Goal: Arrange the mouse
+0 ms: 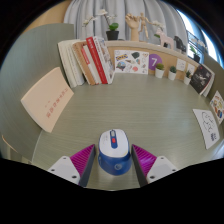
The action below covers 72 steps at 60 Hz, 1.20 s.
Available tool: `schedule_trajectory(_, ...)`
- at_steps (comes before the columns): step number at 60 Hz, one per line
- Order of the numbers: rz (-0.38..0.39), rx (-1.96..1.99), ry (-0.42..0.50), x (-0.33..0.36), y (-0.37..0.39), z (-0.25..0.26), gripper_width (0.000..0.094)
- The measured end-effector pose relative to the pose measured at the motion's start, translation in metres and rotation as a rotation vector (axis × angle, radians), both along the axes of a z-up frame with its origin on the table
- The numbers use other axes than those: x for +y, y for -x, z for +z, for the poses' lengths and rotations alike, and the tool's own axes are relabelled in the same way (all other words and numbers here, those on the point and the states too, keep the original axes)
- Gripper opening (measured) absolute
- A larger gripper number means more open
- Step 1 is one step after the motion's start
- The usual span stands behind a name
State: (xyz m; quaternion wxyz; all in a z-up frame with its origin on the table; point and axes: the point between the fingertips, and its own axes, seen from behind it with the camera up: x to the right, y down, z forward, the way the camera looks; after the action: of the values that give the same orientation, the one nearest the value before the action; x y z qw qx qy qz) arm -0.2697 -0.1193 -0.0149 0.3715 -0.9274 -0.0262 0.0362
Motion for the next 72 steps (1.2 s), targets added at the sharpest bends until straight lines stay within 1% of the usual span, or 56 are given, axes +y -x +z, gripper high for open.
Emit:
schedule_trajectory(3, -0.01, -0.005, 0.003, 0.008, -0.001, -0.001, 0.064)
schedule_trajectory(5, -0.016, -0.012, 0.012, 0.012, -0.003, -0.002, 0.0554)
schedule_trajectory(13, -0.042, -0.035, 0.033, 0.025, -0.008, -0.003, 0.0482)
schedule_trajectory(16, -0.052, -0.039, 0.042, 0.03, -0.008, -0.003, 0.043)
schedule_trajectory(21, -0.051, -0.041, 0.062, 0.037, -0.008, -0.003, 0.0386)
schedule_trajectory(29, -0.038, -0.005, 0.102, 0.05, -0.009, 0.001, 0.038)
schedule_trajectory(33, -0.02, 0.021, 0.089, 0.059, -0.015, 0.014, 0.0381)
schedule_trajectory(36, -0.015, 0.029, 0.053, 0.068, -0.028, 0.033, 0.038)
schedule_trajectory(43, -0.031, 0.027, -0.049, 0.089, -0.084, 0.088, 0.0382)
schedule_trajectory(50, -0.024, -0.007, -0.145, 0.101, -0.162, 0.148, 0.0381)
schedule_trajectory(55, -0.029, -0.058, -0.214, 0.106, -0.231, 0.19, 0.0381)
schedule_trajectory(59, -0.041, -0.082, -0.258, 0.11, -0.281, 0.211, 0.0382)
schedule_trajectory(62, -0.04, -0.082, -0.273, 0.111, -0.313, 0.219, 0.038)
schedule_trajectory(65, -0.054, -0.08, -0.281, 0.112, -0.343, 0.216, 0.038)
schedule_trajectory(72, -0.077, -0.103, -0.213, 0.11, -0.416, 0.185, 0.0378)
